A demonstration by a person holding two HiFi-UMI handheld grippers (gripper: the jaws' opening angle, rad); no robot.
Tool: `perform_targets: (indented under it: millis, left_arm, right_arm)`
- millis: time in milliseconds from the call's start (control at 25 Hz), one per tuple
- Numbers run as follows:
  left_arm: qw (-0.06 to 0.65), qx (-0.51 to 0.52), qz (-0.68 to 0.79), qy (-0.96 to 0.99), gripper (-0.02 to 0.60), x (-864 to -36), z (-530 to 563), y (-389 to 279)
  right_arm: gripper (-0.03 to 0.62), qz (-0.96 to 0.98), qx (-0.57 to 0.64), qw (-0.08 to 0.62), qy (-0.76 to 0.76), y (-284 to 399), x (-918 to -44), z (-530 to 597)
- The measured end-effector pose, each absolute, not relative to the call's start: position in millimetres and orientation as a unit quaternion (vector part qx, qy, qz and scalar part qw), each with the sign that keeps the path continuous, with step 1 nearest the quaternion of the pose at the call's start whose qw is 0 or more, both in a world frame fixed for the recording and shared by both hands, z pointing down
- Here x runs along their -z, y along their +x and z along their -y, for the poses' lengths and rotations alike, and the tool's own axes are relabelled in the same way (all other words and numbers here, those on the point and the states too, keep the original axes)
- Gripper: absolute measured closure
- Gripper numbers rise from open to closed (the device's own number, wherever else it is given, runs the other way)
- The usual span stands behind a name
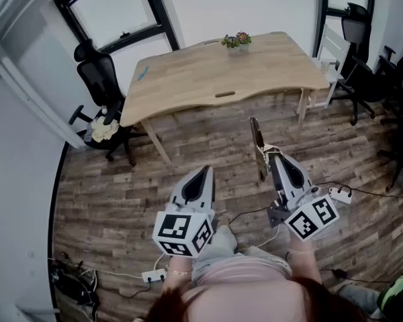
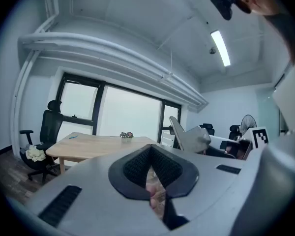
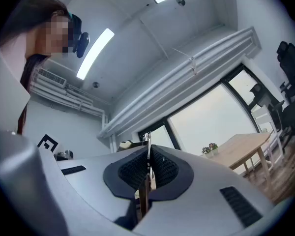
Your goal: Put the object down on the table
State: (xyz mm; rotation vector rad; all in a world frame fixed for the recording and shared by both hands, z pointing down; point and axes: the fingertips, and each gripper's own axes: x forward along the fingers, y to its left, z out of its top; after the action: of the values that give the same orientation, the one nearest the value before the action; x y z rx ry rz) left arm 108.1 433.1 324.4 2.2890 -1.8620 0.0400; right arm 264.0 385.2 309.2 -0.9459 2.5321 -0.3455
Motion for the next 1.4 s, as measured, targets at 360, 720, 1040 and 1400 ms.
perform_targets:
  millis: [360,720,1040,1400]
  left_arm:
    - [0.1,-0.02,0.629,0.771,0.581,-328,-436,114]
    - [0.099,-0.027,0.627,0.772,0.581,-327,-415,115]
    - [0.105,-0.03,0.627,0.771,0.581,-336,-385,101]
    - [0.115,-0.024,0.621,0.775,0.581,-340,-345,73]
  right_arm:
    - [0.592,-0.911,0.129,0.201,-0.337,264,-317,-385]
    - [0.592,-0.907,0.118,0.205,-0.349,266,-322,-357]
    - [0.592,-0.895,0.154,0.217,-0.358,259,-337,-323]
    - [0.592,-0.893,0.172,0.2,-0.363,233,-344,-281]
